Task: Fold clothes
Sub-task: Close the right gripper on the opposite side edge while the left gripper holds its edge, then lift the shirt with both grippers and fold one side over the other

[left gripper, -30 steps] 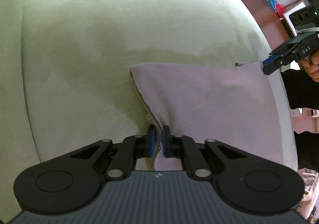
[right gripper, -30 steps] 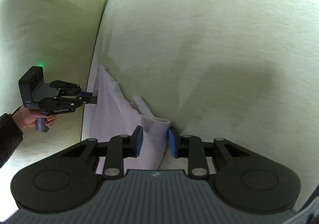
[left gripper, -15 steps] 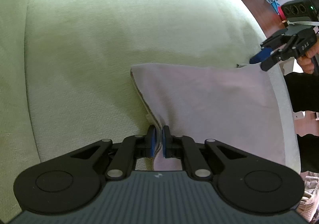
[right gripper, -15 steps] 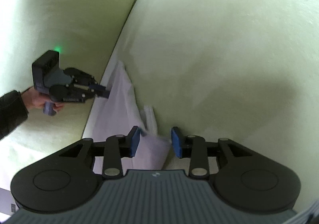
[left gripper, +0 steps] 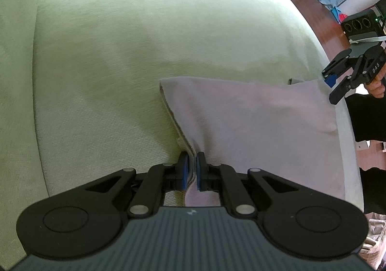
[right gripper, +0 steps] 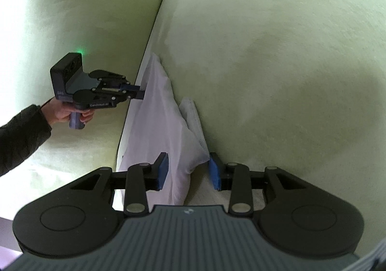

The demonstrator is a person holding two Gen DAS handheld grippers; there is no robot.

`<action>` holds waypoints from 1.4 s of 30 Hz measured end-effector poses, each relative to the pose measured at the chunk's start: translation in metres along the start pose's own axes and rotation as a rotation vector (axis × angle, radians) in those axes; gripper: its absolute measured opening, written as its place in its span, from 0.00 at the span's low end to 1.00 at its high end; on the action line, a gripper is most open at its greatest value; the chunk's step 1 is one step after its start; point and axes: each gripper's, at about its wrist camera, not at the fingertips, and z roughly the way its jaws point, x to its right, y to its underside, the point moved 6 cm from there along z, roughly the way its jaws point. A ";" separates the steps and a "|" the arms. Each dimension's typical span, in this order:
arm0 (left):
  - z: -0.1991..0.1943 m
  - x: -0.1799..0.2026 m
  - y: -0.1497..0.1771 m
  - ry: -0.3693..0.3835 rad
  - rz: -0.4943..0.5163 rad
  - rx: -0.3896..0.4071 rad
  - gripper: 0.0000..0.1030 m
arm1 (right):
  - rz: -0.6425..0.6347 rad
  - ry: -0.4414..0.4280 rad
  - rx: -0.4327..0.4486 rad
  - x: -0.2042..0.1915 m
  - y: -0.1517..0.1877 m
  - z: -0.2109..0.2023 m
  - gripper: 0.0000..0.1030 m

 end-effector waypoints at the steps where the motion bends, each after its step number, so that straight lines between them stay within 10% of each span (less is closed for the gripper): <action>1: 0.001 0.000 0.000 -0.001 -0.003 0.002 0.05 | 0.014 -0.002 0.007 -0.001 0.001 0.000 0.32; 11: 0.003 0.010 -0.003 -0.020 0.000 0.003 0.05 | 0.044 0.000 0.042 -0.003 -0.001 0.008 0.30; 17: 0.007 0.013 -0.001 -0.025 -0.027 0.018 0.05 | 0.048 0.074 0.038 0.001 0.000 0.005 0.06; 23: -0.001 0.019 0.000 -0.037 -0.077 0.071 0.01 | 0.014 0.073 0.010 -0.005 -0.013 0.007 0.03; 35: -0.140 0.035 -0.091 -0.086 -0.101 0.477 0.01 | -0.325 0.127 0.228 -0.090 -0.130 -0.079 0.03; 42: -0.218 0.089 -0.081 -0.139 -0.057 0.602 0.01 | -0.493 0.104 0.294 -0.170 -0.117 -0.135 0.03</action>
